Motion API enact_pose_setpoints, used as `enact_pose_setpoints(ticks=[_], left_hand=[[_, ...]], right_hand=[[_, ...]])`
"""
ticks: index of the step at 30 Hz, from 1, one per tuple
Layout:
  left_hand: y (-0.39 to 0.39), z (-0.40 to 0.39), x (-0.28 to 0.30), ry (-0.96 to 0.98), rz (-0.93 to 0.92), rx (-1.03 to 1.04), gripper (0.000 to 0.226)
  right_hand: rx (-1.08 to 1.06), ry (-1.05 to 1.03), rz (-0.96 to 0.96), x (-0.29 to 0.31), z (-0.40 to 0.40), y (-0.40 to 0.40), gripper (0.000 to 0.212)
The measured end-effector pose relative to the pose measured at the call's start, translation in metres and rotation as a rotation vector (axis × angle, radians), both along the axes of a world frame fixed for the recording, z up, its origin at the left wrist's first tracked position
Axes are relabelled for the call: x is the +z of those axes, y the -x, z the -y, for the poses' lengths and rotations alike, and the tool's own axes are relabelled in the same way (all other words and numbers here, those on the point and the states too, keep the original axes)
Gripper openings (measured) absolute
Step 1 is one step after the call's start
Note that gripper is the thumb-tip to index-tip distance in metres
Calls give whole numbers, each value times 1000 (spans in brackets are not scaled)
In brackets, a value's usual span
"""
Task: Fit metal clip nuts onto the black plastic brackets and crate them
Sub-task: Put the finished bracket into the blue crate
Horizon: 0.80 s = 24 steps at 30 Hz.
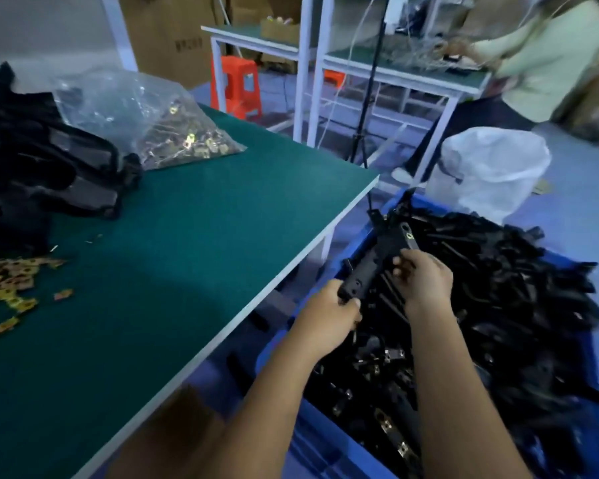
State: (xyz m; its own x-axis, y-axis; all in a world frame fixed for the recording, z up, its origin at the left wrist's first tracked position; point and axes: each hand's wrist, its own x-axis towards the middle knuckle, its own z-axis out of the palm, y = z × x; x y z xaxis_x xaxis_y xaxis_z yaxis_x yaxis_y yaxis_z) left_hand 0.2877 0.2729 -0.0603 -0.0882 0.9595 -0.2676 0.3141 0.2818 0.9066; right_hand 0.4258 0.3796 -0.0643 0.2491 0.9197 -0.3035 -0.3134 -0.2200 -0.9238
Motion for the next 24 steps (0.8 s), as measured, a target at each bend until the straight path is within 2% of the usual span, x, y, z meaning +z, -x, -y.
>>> enact_pose_setpoints(ticks=[2,6,10,13,18,21,24], left_hand=[[4,2,-13,100,-6,-73,14],[20,11,-12,167,-22,-185,11],[31,14,6,89,6,-133,15],[33,17,24,-54,83,-40,17],[57,35,70,-334,159,89,22],[93,60,92,-432,169,242,24],[138,96,102,-452,172,407,27]], right_hand=[[-106,72,1,-17,-6,-13,4],[-267,351,59,-42,-13,-17,57],[-282,470,235,-32,-2,20,64],[-291,282,316,7,5,64,60],[-269,-176,254,93,20,136,45],[-109,-418,184,124,47,194,33],[177,-519,138,131,85,260,21]])
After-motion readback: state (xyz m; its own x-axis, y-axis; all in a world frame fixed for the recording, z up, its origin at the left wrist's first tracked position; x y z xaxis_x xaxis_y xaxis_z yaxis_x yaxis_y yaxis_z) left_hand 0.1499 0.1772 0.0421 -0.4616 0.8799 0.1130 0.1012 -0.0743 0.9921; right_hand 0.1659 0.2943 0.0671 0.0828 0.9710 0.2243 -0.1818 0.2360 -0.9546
